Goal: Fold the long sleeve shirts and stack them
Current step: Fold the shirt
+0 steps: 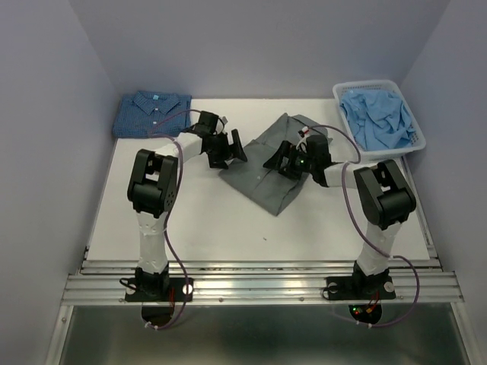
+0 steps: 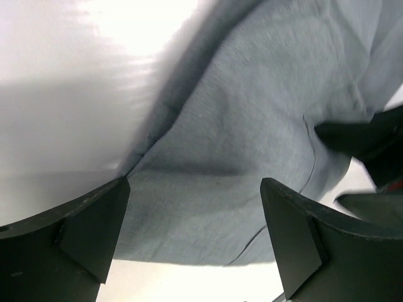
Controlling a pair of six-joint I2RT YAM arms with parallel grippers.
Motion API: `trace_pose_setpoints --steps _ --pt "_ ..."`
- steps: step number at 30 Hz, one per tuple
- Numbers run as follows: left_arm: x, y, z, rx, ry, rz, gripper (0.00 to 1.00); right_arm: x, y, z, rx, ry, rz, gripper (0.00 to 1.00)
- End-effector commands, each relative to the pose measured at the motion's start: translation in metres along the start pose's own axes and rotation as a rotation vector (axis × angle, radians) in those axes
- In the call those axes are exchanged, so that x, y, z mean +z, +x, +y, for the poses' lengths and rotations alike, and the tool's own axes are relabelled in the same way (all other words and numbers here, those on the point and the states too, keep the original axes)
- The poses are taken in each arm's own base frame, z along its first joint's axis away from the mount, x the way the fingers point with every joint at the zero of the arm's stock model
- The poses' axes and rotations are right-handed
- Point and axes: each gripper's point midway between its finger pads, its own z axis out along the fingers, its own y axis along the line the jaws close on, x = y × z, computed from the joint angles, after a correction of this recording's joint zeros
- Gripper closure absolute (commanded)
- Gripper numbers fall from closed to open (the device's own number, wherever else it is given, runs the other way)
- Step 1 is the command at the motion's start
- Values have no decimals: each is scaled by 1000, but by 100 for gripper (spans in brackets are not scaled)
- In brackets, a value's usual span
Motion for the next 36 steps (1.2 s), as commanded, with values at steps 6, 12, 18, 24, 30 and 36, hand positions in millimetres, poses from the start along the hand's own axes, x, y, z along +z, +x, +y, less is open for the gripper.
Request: trace_pose_setpoints --steps 6,12,18,24,30,36 --pt "-48 -64 10 17 -82 -178 1 -13 102 49 101 55 38 0" --pt "-111 -69 24 -65 -168 -330 1 -24 93 101 184 -64 -44 0" --pt "-140 -3 44 -157 -204 -350 1 -37 76 125 90 -64 -92 0" --pt "-117 91 43 -221 -28 -199 1 -78 38 103 -106 189 -235 0" --pt "-91 140 16 -219 85 -112 1 -85 30 92 -250 302 -201 0" --pt "-75 149 31 -258 62 -114 24 -81 38 90 -311 298 -133 0"
